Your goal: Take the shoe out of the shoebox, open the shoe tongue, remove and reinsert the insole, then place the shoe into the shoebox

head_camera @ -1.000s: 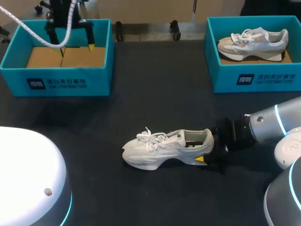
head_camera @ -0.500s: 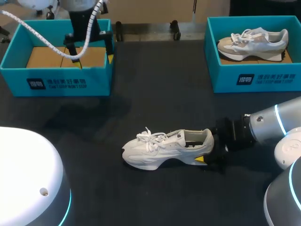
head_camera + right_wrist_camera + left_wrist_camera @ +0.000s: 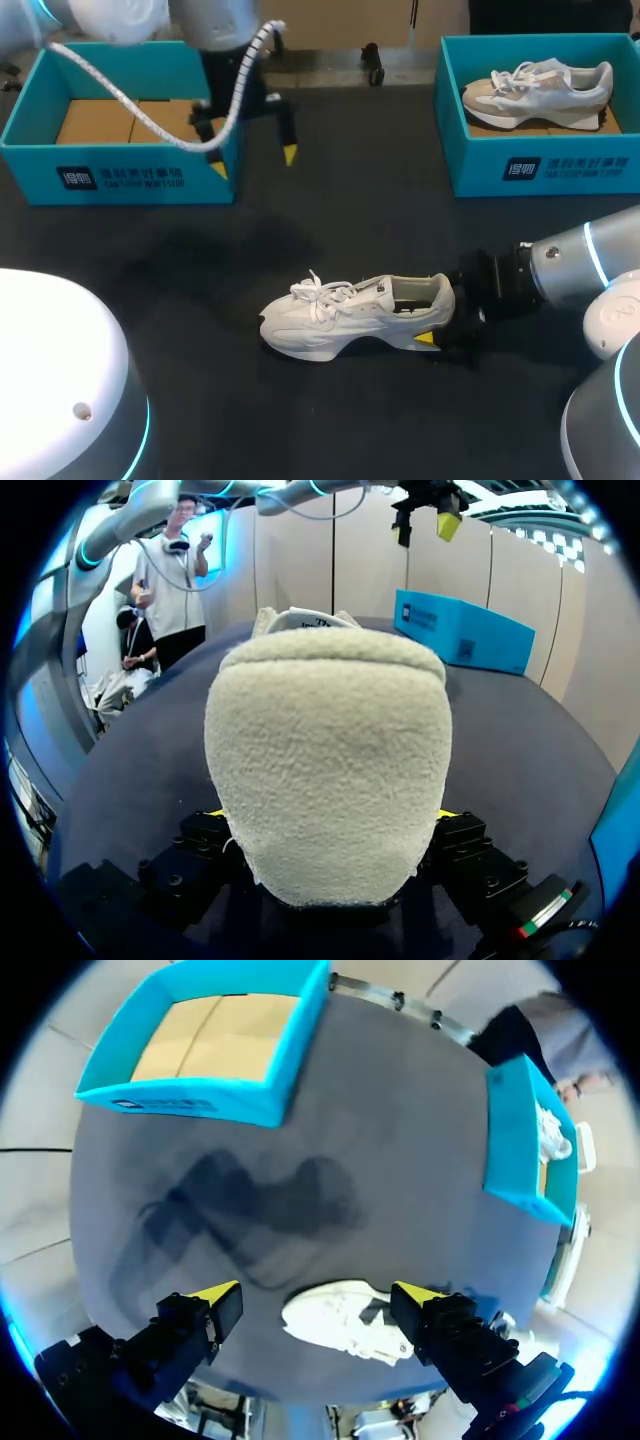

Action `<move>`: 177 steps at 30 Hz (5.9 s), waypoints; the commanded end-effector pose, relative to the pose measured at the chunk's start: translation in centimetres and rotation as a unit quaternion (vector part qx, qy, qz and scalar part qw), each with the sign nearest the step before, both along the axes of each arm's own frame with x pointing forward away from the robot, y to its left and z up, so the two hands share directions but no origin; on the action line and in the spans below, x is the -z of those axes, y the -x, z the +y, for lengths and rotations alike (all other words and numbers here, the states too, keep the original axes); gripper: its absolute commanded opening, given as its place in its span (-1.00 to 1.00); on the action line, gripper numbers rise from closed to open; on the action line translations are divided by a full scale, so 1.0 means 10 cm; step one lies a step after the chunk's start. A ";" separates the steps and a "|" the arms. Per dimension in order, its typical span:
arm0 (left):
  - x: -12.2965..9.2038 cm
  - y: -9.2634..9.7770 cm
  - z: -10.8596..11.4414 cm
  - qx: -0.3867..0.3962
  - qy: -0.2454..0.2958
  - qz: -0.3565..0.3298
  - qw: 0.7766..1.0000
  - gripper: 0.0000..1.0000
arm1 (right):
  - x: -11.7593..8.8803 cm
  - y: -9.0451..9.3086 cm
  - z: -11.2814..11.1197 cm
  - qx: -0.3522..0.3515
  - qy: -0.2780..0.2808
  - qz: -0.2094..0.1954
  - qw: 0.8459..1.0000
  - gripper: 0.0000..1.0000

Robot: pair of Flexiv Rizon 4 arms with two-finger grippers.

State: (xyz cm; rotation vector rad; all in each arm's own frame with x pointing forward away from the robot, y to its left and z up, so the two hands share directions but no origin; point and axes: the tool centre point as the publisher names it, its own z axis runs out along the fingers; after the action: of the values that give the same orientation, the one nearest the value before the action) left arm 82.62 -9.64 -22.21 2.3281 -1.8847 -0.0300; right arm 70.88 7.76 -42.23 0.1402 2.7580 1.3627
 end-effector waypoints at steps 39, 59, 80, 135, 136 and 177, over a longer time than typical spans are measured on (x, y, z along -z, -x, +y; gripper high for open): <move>0.33 0.93 -0.98 0.089 0.008 -0.007 0.996 1.00 | 0.00 0.01 0.02 0.001 0.001 -0.001 1.000 -1.00; 0.50 1.13 -1.07 0.155 0.003 -0.024 0.988 1.00 | 0.00 0.01 0.02 0.001 0.001 -0.001 1.000 -1.00; 0.92 1.18 -1.58 0.257 -0.020 -0.022 0.966 1.00 | 0.00 0.01 0.02 0.001 0.001 -0.001 1.000 -1.00; 0.97 1.35 -1.01 0.165 -0.099 0.079 0.978 1.00 | 0.00 0.01 0.02 0.001 0.001 -0.001 1.000 -1.00; 0.96 1.36 -1.01 0.162 -0.097 0.082 0.979 1.00 | 0.00 0.01 0.02 0.001 0.001 -0.001 1.000 -1.00; 1.21 1.52 -0.39 0.083 -0.008 0.119 0.989 -1.00 | 0.00 0.01 0.02 0.001 0.001 -0.001 1.000 -1.00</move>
State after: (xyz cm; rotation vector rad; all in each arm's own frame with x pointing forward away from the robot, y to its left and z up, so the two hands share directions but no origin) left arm 67.41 -14.11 -33.27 2.0754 -1.9937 -0.3847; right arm 70.88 7.78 -42.22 0.1399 2.7575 1.3630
